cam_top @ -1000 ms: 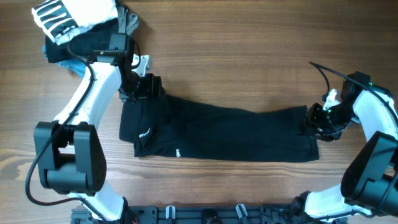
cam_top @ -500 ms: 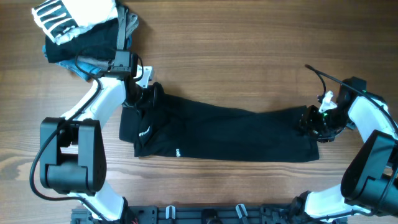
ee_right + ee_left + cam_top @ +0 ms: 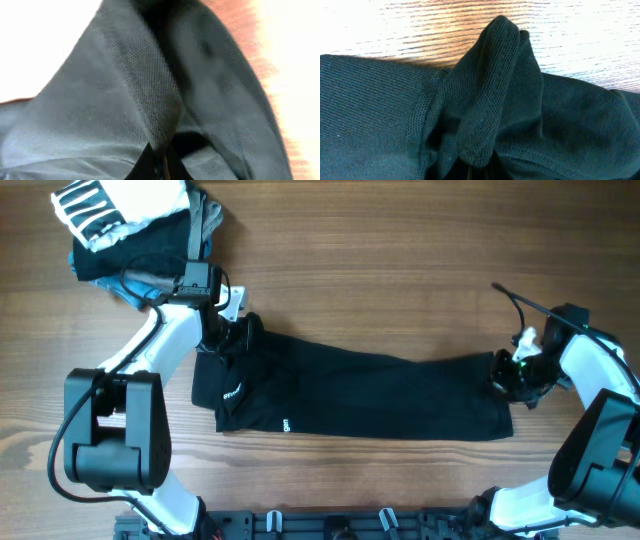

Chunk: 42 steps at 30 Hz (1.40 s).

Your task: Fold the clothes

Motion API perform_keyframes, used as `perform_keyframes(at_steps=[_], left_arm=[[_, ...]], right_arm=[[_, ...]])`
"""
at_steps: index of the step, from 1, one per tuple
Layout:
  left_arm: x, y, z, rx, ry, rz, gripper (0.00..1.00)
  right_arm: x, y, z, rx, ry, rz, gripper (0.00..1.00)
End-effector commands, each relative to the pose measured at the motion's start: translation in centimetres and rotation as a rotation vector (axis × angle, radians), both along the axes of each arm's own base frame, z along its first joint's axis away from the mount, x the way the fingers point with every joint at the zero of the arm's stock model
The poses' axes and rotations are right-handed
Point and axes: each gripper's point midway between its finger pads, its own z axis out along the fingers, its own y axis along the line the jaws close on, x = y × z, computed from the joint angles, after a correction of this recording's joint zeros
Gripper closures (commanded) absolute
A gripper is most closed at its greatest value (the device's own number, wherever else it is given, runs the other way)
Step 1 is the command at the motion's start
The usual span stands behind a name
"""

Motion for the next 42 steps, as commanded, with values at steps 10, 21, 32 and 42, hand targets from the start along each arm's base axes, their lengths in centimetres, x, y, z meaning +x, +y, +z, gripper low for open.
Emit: perform_keyframes(at_steps=[10,21,32,42], left_arm=[[0.3,3.1,-0.1,-0.012,0.017,0.127,0.87],[-0.9,-2.2,5.2,-0.216,0.056,-0.044,0.76],[-1.4,-5.1,2.8,-0.118,0.013,-0.197,0.96],[-16.5,-6.0,2.9,-0.014,0.588,-0.321,0.96]], right_arm=[[-0.3,-4.8,2.0,-0.182,0.052,-0.07,0.62],[3.3,-4.1,3.8,-0.039,-0.133,-0.084,0.6],[2.9,-3.9,3.8,-0.027,-0.105,-0.113,0.58],[3.3,-4.1,4.5,-0.043,-0.139,-0.118,0.64]])
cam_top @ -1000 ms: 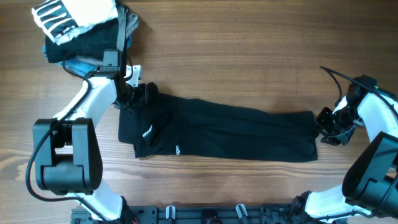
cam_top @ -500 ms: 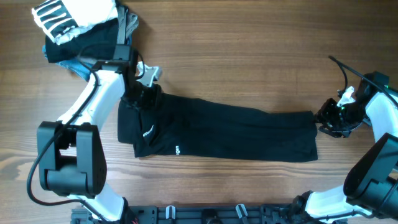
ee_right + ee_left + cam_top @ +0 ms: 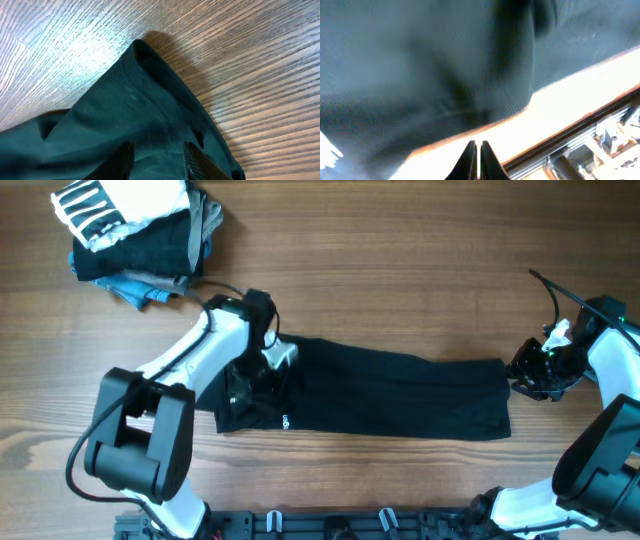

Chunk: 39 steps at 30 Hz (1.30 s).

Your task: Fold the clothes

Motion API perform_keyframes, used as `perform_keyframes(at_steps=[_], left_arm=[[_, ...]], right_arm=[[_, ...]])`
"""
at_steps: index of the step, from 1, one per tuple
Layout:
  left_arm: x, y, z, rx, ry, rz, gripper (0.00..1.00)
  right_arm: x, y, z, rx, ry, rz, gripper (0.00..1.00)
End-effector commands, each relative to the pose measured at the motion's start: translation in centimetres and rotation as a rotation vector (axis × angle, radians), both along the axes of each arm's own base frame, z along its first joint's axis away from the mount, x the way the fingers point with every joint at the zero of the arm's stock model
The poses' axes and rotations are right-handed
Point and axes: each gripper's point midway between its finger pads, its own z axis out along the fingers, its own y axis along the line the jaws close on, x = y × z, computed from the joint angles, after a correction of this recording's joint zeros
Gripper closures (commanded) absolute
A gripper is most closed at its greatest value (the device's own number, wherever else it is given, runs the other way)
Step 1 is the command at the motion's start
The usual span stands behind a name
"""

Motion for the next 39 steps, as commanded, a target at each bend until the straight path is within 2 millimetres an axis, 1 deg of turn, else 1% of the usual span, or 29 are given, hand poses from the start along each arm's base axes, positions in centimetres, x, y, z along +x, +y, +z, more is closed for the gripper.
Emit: perform_keyframes(at_steps=[1,2,3,4,5,6,7,8,10,11,12,14,15,16,17,18,20,22,23,25,26,28,30,31,33,34,37,38,39], left_arm=[[-2.6,1.2,1.6,0.059,0.115,-0.004,0.96],[-2.5,1.2,2.0,0.065,0.116,0.016,0.96],[-1.8,1.1,2.8,0.062,0.086,0.048,0.96],[-0.4,0.6,3.5,0.035,0.013,0.051,0.96],[1.7,-0.1,4.2,-0.009,-0.105,0.054,0.96],[2.7,-0.5,4.4,-0.026,-0.155,0.063,0.96],[4.7,-1.2,4.8,-0.061,-0.252,0.083,0.96],[6.7,-2.6,4.6,-0.1,-0.347,0.077,0.96],[6.6,-3.7,2.7,-0.113,-0.376,0.05,0.96],[6.0,-3.3,0.8,-0.07,-0.371,0.057,0.96],[5.6,-2.9,-0.5,-0.037,-0.367,0.066,0.96],[4.6,-2.4,-2.9,-0.026,-0.353,0.085,0.96],[4.0,-2.1,-3.6,-0.019,-0.341,0.087,0.96],[3.6,-0.8,-4.5,0.055,-0.34,0.105,0.96],[3.7,0.5,-5.0,0.137,-0.351,0.144,0.96],[4.3,2.1,-5.2,0.229,-0.375,0.208,0.85],[5.3,3.0,-5.2,0.252,-0.387,0.303,0.69],[5.7,3.7,-5.1,0.252,-0.383,0.341,0.67],[5.7,4.0,-5.1,0.255,-0.376,0.357,0.63],[6.1,5.3,-5.2,0.273,-0.359,0.443,0.62],[6.3,6.1,-5.2,0.28,-0.352,0.485,0.61],[6.5,7.8,-5.2,0.301,-0.326,0.583,0.62],[6.8,9.1,-5.2,0.307,-0.318,0.629,0.6],[6.9,9.8,-5.2,0.31,-0.312,0.659,0.59],[7.1,10.3,-5.1,0.3,-0.308,0.686,0.56],[7.2,10.5,-5.1,0.301,-0.309,0.694,0.54],[7.2,10.6,-5.1,0.301,-0.308,0.696,0.53],[7.2,10.6,-5.1,0.301,-0.308,0.696,0.53],[7.1,10.6,-5.1,0.303,-0.306,0.696,0.53]], right_arm=[[1.3,-0.4,1.9,-0.022,-0.085,-0.01,0.64],[1.4,-0.5,2.1,-0.026,-0.093,-0.01,0.64],[1.5,-0.5,2.2,-0.031,-0.101,-0.01,0.63],[1.6,-0.6,2.3,-0.032,-0.104,-0.01,0.63],[1.6,-0.6,2.3,-0.033,-0.105,-0.01,0.62],[1.6,-0.6,2.3,-0.032,-0.104,-0.01,0.62],[1.5,-0.5,2.3,-0.031,-0.102,-0.01,0.62],[1.5,-0.5,2.3,-0.03,-0.1,-0.011,0.62],[1.2,-0.4,2.3,-0.024,-0.088,-0.01,0.62],[0.9,-0.2,2.2,-0.017,-0.076,-0.01,0.63],[0.9,-0.1,2.3,-0.011,-0.082,0.002,0.63],[1.0,-0.1,2.6,-0.019,-0.095,0.002,0.62],[1.1,-0.2,2.9,-0.025,-0.107,0.004,0.59],[1.1,-0.2,3.2,-0.032,-0.119,0.018,0.52],[1.2,-0.2,3.2,-0.037,-0.125,0.033,0.34],[1.4,-0.3,3.2,-0.044,-0.14,0.063,0.13],[1.0,-0.1,3.1,-0.043,-0.138,0.11,0.02],[0.2,0.1,2.3,-0.037,-0.104,0.126,0.02],[-0.1,0.2,1.9,-0.03,-0.088,0.126,0.04],[-0.9,0.6,0.2,-0.012,-0.06,0.122,0.1],[-1.3,0.8,-0.6,-0.003,-0.044,0.123,0.1],[-2.0,1.9,-1.8,0.046,-0.026,0.121,0.1],[-2.6,3.0,-2.7,0.088,-0.011,0.136,0.09],[-2.5,4.2,-3.0,0.129,-0.035,0.174,0.09],[-1.7,6.6,-3.0,0.196,-0.098,0.258,0.09],[-1.6,7.8,-3.3,0.194,-0.09,0.309,0.09],[-1.5,10.2,-3.7,0.188,-0.082,0.406,0.11],[-1.7,10.4,-4.0,0.155,-0.047,0.407,0.11],[-2.3,9.8,-4.7,0.081,0.013,0.4,0.11]])
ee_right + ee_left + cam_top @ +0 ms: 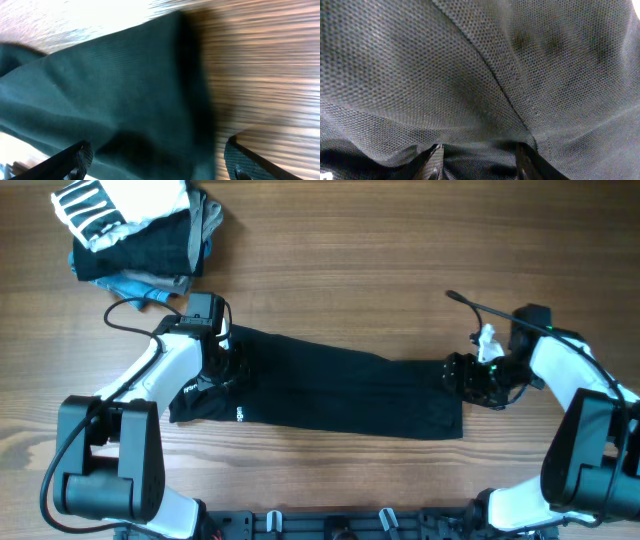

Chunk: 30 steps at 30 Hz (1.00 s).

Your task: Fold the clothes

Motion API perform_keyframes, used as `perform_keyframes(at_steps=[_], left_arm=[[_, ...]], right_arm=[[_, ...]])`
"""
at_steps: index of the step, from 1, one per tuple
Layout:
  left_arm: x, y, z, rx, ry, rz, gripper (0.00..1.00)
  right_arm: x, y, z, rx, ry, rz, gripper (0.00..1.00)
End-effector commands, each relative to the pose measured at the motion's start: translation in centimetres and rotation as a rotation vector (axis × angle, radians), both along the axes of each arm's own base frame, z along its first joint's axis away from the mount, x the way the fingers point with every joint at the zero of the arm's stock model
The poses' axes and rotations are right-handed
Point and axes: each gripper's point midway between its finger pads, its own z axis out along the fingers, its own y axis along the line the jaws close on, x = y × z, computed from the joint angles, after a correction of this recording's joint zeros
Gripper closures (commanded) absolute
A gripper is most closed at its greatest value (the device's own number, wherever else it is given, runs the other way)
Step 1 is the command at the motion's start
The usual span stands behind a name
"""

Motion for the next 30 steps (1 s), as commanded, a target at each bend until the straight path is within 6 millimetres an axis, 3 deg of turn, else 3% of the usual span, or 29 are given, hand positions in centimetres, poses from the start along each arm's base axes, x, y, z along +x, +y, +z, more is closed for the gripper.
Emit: perform_keyframes(at_steps=[1,3,7,8,9,10,13,15,16,18,20,22,23,25,27,30], left_arm=[[-1.0,2.1,-1.4,0.088,0.044,0.035,0.53],[-1.0,2.1,-1.4,0.089,0.043,0.03,0.53],[-1.0,2.1,-1.4,0.089,0.043,0.028,0.53],[-1.0,2.1,-1.4,0.089,0.043,0.028,0.53],[-1.0,2.1,-1.4,0.089,0.043,0.028,0.52],[-1.0,2.1,-1.4,0.089,0.042,0.025,0.53],[-0.9,2.1,-1.3,0.087,0.038,0.002,0.52],[0.0,-0.7,0.0,-0.062,0.002,-0.097,0.41],[0.6,-2.7,2.1,-0.177,-0.028,-0.145,0.32],[1.4,-4.5,5.5,-0.282,-0.08,-0.21,0.24],[2.4,-5.3,11.3,-0.313,-0.198,-0.286,0.21],[3.0,-5.3,16.6,-0.3,-0.352,-0.314,0.12],[3.0,-5.0,18.4,-0.282,-0.413,-0.318,0.06],[2.4,-3.8,21.3,-0.202,-0.517,-0.307,0.04],[1.9,-3.0,22.4,-0.157,-0.554,-0.296,0.04],[1.1,-2.8,22.9,-0.148,-0.557,-0.293,0.05]], right_arm=[[-1.3,-1.0,-1.7,-0.129,0.097,-0.016,0.11],[-1.3,-1.2,-1.9,-0.136,0.104,-0.03,0.17],[-0.4,3.0,-0.1,0.128,-0.017,0.084,0.44],[-0.5,3.2,0.0,0.145,-0.019,0.087,0.6],[-0.5,3.1,-0.1,0.135,-0.019,0.087,0.84],[-0.4,2.9,-0.2,0.123,-0.017,0.081,0.96],[0.9,0.2,-0.2,0.046,0.0,-0.055,0.96],[3.0,-2.5,1.5,0.036,-0.042,-0.143,0.96],[3.9,-3.8,2.4,0.025,-0.058,-0.182,0.96],[4.8,-5.9,3.6,-0.027,-0.078,-0.222,0.96],[5.5,-8.9,5.5,-0.128,-0.088,-0.281,0.95],[5.9,-10.2,7.0,-0.196,-0.092,-0.282,0.96],[5.9,-10.1,7.2,-0.195,-0.088,-0.28,0.96],[5.6,-8.6,7.5,-0.162,-0.068,-0.254,0.96],[6.0,-6.3,7.8,-0.095,-0.076,-0.211,0.96],[5.8,0.6,8.2,-0.022,-0.038,-0.094,0.96]])
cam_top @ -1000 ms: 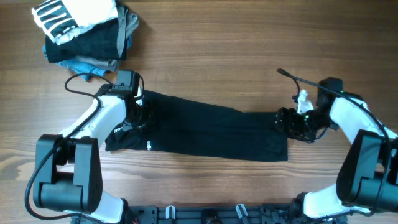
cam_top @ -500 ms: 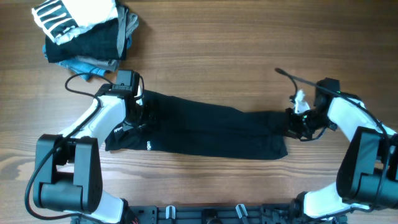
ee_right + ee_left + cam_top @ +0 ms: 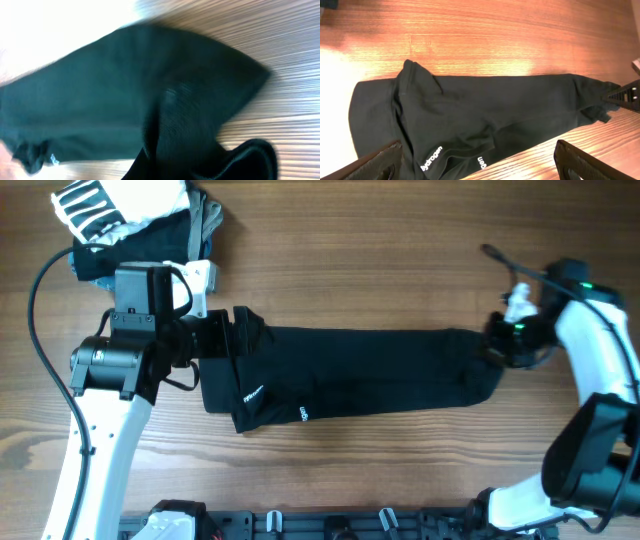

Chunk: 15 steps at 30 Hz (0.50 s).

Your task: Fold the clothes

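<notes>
A long black garment [image 3: 360, 375] with white lettering lies stretched left to right across the wooden table. In the left wrist view the garment [image 3: 485, 110] is seen from above, and my left gripper [image 3: 480, 167] hangs over its left end, jaws wide open and holding nothing. In the overhead view that left gripper [image 3: 240, 335] is at the garment's upper left corner. My right gripper [image 3: 497, 340] is shut on the garment's right end, and its wrist view shows the black fabric [image 3: 175, 100] bunched and pinched between the fingertips [image 3: 150, 167].
A pile of folded clothes [image 3: 130, 230], black, grey, blue and black-and-white striped, sits at the far left corner. Bare wood table [image 3: 400, 260] surrounds the garment. A rail [image 3: 330, 525] runs along the front edge.
My left gripper has come up off the garment's left end and stands wide open. My right gripper, open then, is now shut on the right end. The garment lies further right.
First both grippers were pinching the garment's two ends. Then the left gripper was shut over the garment's left part and the right stood open at the right end. Then the garment lay further left with both grippers open. Now only the right holds it.
</notes>
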Motion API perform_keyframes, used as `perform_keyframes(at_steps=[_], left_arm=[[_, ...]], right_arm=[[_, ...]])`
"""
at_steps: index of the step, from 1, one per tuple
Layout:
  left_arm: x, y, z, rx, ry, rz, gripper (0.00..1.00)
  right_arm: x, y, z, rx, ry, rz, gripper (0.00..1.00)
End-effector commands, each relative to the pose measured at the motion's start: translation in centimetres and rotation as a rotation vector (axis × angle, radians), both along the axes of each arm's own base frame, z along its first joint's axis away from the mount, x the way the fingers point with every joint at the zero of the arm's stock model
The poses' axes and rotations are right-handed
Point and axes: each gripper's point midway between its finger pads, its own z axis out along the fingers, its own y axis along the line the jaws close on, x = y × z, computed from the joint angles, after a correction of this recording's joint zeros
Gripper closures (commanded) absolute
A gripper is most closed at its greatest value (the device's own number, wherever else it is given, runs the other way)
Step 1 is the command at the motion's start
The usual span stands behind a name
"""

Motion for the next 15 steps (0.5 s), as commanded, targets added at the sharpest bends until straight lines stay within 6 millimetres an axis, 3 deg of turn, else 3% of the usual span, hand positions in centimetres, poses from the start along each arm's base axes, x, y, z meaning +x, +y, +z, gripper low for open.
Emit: perform_keyframes(at_steps=[1,5,8,15], left_arm=[[-0.5,0.9,0.0,0.042,0.003,0.011,0.05],[-0.6,1.0,-0.1,0.046,0.009,0.013,0.05],[-0.6,1.0,-0.1,0.046,0.01,0.013,0.05],[-1.0,1.3,-0.5,0.061,0.03,0.021,0.05]], right_arm=[[0.4,7.6,1.4,0.06,-0.003,0.105,0.96],[0.8,14.0,1.5,0.069,-0.027,0.15,0.96],[1.1,17.7,1.4,0.061,-0.064,0.179,0.96],[-0.1,21.0,-0.3,0.05,-0.007,0.194,0.95]])
